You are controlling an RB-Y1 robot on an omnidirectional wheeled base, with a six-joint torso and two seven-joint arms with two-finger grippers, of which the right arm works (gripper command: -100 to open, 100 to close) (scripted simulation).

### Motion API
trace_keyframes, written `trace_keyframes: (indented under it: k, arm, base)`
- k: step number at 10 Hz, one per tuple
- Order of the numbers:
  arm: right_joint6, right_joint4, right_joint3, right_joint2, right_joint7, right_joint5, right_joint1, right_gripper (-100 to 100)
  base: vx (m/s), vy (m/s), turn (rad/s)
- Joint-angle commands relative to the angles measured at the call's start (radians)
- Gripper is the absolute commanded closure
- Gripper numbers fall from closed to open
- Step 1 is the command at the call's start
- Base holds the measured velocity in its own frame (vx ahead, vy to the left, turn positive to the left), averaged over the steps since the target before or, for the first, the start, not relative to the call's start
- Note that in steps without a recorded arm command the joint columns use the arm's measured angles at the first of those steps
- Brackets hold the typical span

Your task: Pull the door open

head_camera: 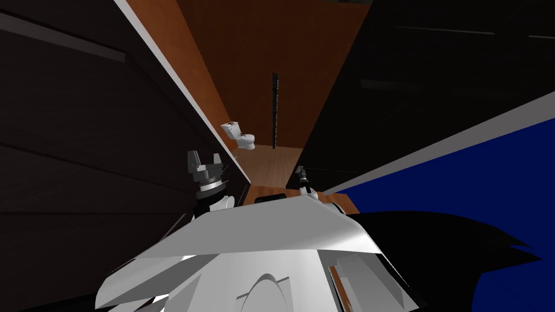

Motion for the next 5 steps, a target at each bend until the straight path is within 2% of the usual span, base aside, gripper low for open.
trace_keyframes:
  k: [1,3,5]
  arm:
    - [0.002,0.0,-0.001,-0.001,-0.001,0.0,-0.001,100]
    - [0.002,0.0,-0.001,-0.001,-0.001,0.0,-0.001,100]
    - [-0.009,-0.003,0.018,-0.01,-0.02,0.01,0.005,100]
  base:
    - [0.0,0.0,0.0]
    - [0.0,0.0,0.0]
    - [-0.146,-0.015,0.085]
